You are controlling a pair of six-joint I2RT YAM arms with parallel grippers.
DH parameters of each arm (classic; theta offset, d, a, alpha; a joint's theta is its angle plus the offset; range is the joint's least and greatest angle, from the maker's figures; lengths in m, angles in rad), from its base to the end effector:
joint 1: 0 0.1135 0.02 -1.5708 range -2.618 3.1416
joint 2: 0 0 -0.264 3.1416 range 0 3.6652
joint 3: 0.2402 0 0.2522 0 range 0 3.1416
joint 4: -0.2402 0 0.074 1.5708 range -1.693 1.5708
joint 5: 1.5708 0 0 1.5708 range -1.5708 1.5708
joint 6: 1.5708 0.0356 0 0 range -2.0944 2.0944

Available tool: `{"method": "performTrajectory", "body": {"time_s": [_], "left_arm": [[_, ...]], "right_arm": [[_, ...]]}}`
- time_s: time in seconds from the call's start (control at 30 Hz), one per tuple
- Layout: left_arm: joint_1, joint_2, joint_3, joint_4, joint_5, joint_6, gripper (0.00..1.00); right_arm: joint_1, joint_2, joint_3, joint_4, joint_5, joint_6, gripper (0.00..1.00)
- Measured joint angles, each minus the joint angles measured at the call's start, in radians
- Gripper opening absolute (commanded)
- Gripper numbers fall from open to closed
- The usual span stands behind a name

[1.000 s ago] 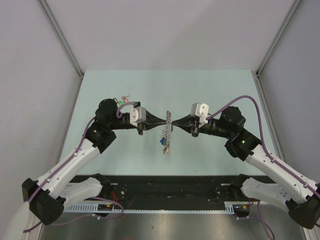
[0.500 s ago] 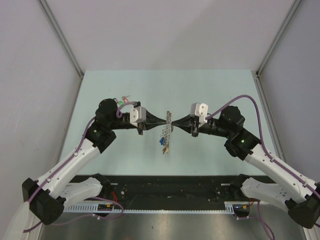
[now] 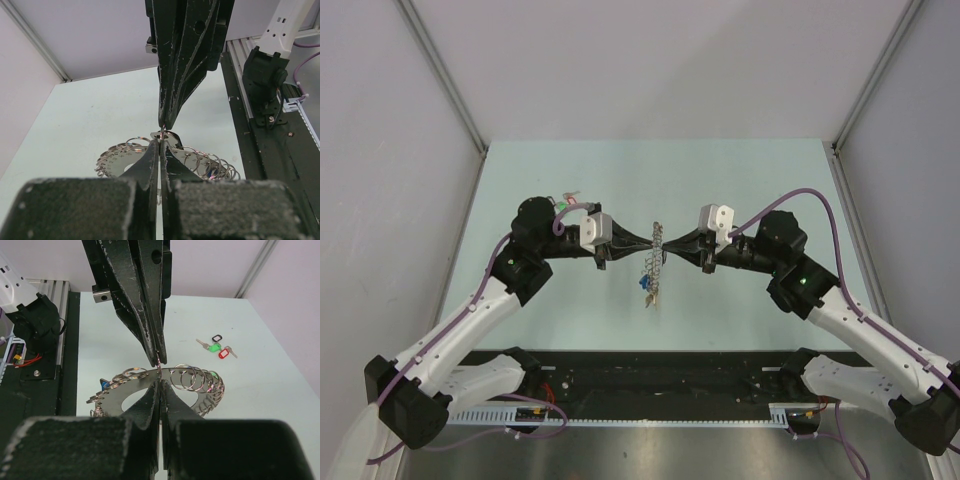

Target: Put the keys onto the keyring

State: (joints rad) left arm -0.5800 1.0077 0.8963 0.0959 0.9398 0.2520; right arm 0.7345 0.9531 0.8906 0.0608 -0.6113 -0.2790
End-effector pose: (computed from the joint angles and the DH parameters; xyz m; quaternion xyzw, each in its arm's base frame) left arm 0.1718 -0.1469 0.3677 0.5473 0.4528 -0.4205 0.5645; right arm 0.1485 0.1616 0.3731 -0.5134 0.4869 0.3596 0.6083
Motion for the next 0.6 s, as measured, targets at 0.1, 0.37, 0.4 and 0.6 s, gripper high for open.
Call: {"method": "performTrajectory", "body": {"time_s": [0.1,0.37,0.4,0.6], "left_arm": [[0.000,0.000,0.000,0.000,0.005,0.000,0.00],[0.000,0.003,0.000,0.000,0.010,0.000,0.01],[0.000,0.005,0.000,0.000,0.011,0.000,0.00],[-0.003,0.018,0.000,0.000,0.021,0.000,0.00]], "right_arm": [[0.000,0.001,0.000,0.001,0.000,0.006,0.00],[0.000,0.006,0.000,0.004,0.000,0.017,0.00],[-0.002,0.006,0.000,0.004,0.000,0.017,0.00],[-0.003,0.007,0.000,0.020,-0.029,0.017,0.00]]}}
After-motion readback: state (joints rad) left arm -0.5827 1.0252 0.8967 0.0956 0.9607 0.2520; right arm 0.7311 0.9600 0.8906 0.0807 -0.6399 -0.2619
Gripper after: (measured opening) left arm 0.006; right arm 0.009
